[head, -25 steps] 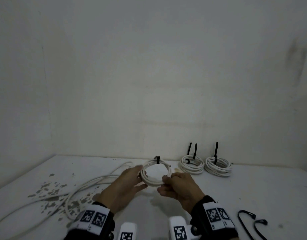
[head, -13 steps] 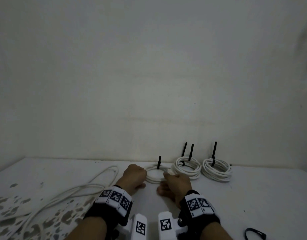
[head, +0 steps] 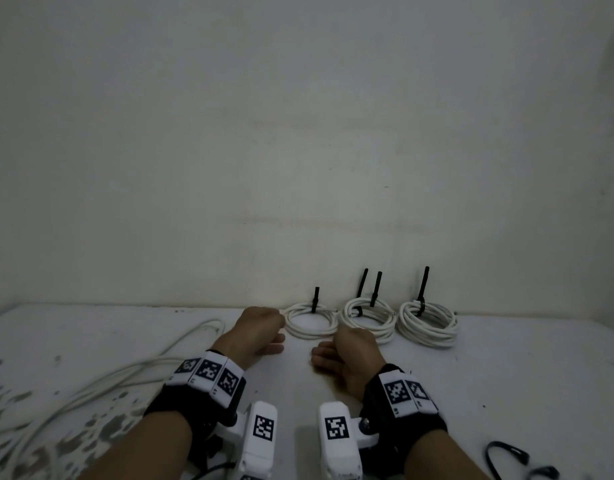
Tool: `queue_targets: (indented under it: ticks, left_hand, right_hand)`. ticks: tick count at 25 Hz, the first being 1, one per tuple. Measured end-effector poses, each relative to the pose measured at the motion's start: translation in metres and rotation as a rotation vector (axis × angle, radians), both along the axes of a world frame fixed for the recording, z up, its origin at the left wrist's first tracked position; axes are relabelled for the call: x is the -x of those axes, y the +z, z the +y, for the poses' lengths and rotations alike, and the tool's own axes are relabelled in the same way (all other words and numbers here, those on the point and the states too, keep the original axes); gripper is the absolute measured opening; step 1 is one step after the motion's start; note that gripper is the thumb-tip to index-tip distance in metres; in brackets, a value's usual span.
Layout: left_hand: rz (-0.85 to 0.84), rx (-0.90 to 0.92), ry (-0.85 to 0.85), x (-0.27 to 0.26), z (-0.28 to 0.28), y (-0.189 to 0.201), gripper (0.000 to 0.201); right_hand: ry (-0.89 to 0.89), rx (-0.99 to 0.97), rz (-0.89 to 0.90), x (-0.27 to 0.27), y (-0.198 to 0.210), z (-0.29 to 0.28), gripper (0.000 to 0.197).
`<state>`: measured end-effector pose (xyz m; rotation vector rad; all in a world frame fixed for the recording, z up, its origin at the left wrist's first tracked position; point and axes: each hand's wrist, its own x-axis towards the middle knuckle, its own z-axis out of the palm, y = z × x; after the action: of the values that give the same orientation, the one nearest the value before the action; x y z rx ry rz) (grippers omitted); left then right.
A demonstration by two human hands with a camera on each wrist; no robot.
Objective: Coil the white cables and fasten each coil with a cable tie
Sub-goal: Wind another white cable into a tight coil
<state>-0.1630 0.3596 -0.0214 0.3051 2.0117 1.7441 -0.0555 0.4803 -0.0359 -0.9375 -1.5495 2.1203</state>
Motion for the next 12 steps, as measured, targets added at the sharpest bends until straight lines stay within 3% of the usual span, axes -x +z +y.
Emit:
queue_targets:
  ticks: [4, 8, 12]
  left_hand:
    - [0.084, 0.110, -0.029, -0.017, -0.040, 0.016, 0.017]
    - [0.270, 0.263, -0.069, -0.036, -0.093, 0.032, 0.022]
    - [0.663, 0.698, -0.221, -0.055, -0.165, 0.042, 0.026]
  right_hand:
    - [0.188, -0.212, -0.146, -0.023, 0.024, -0.027, 0.027]
    - [0.514, -0.660, -0.315, -0.046, 0.053, -0.068, 0.023]
    - [0.783, -1.200, -0.405, -0.052, 0.068, -0.129, 0.023]
